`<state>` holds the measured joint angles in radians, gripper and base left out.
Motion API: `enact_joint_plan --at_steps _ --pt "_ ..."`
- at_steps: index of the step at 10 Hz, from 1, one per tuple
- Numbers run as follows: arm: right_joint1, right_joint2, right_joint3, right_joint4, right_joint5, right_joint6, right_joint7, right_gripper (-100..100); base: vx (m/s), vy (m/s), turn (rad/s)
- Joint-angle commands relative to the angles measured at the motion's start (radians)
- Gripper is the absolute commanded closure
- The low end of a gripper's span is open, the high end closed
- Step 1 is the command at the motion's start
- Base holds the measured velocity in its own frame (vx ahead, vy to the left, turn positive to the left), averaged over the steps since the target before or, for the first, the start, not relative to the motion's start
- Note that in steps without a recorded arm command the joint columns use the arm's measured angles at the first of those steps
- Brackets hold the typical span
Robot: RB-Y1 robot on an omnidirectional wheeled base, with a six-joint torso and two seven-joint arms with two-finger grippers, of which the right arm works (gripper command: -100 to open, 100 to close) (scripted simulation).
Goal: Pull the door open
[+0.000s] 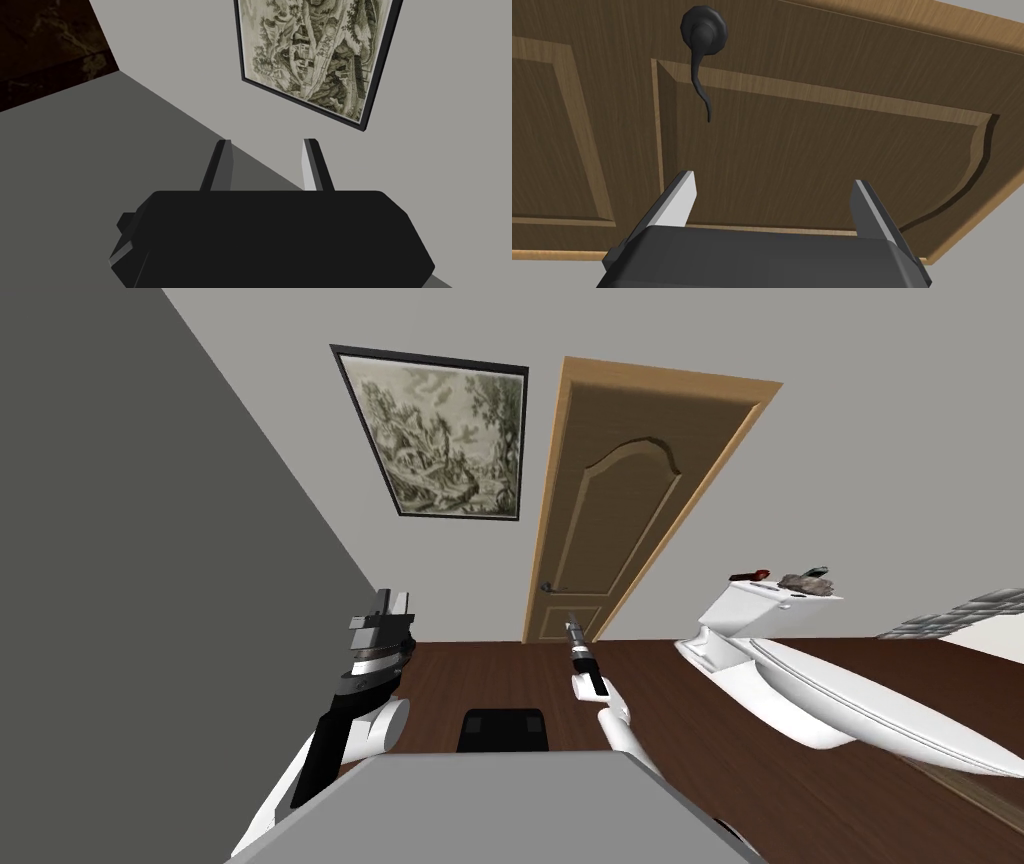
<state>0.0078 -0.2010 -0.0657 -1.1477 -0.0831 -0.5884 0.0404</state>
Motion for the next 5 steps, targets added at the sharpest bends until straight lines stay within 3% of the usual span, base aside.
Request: enact_joint_plan --at_steps 1,5 --pt "-0.017 -0.006 -0.003 0.044 -0.008 -0.006 -0.005 -100 0.066 -0.046 0.143" --pt "-0.065 -0.022 -0.012 0.155 -0.029 -0.024 -0.017 -100 0.074 -0.067 0.128"
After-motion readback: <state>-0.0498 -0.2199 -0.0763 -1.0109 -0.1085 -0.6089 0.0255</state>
